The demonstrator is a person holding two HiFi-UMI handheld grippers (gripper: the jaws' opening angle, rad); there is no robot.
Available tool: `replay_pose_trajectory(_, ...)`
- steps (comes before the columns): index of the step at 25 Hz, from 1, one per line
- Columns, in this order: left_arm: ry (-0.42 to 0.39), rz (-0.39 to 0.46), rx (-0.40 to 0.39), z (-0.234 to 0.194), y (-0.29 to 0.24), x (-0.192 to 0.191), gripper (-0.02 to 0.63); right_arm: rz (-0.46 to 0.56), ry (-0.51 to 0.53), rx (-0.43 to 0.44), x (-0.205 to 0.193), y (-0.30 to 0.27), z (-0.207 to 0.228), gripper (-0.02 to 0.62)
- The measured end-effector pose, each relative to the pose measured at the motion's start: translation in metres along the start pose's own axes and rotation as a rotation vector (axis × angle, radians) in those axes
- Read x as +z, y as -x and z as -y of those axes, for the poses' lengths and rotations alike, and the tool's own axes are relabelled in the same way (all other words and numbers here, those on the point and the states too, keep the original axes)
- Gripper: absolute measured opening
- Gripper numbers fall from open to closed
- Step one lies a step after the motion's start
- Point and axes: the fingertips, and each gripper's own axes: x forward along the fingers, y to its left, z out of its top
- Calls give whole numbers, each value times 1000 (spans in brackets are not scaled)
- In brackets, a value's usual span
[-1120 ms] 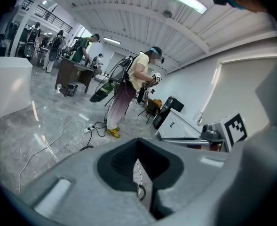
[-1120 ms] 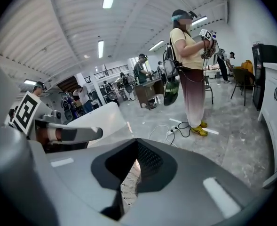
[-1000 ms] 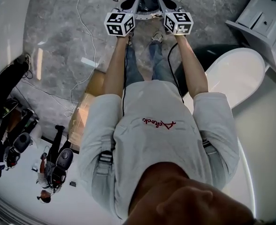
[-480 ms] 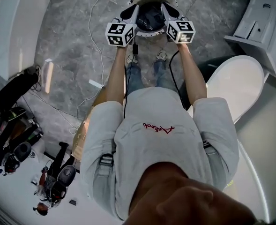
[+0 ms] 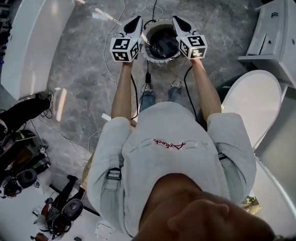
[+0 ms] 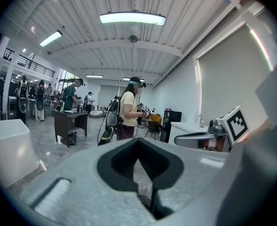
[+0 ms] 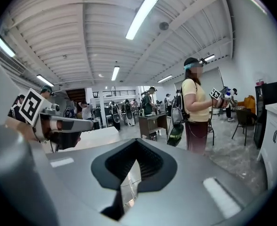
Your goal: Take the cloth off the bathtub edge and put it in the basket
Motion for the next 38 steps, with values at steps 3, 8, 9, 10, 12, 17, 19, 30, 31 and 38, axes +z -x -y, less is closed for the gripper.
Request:
replay_pose_trajectory(3, -21, 30, 12, -5, 4, 19, 2, 36, 22, 1, 24, 2, 0, 6)
replay_pose_trajectory(8, -46, 71, 28, -6, 22, 50, 2, 86, 46, 1, 64, 14, -10, 6)
replay_pose_trajectory(9, -49, 79, 31, -8, 26, 55, 2, 92, 49, 0, 70, 16, -11, 6)
replay_pose_trajectory(10, -52, 85, 35, -9, 29, 60, 2, 97, 53, -1, 74, 16, -13, 6)
replay_pose_trajectory(12, -58, 93, 43, -14, 32, 68, 2, 102, 66, 1, 81, 15, -15, 6)
replay_pose_trajectory(17, -92, 126, 62, -23, 36, 94, 2, 121, 107, 12, 97, 11, -20, 6)
replay_pose_trajectory(19, -99, 142, 64, -21, 39, 102, 2, 129, 113, 18, 101, 14, -25, 6)
replay_pose_trajectory(30, -107, 164, 67, -13, 41, 111, 2, 155, 129, 17, 118, 20, -29, 6)
replay_pose_trajectory(31, -107, 164, 67, -12, 42, 111, 2, 153, 127, 17, 118, 20, -29, 6)
replay_pose_trajectory(38, -94, 159, 58, -8, 44, 107, 2, 150, 120, 15, 118, 23, -31, 6)
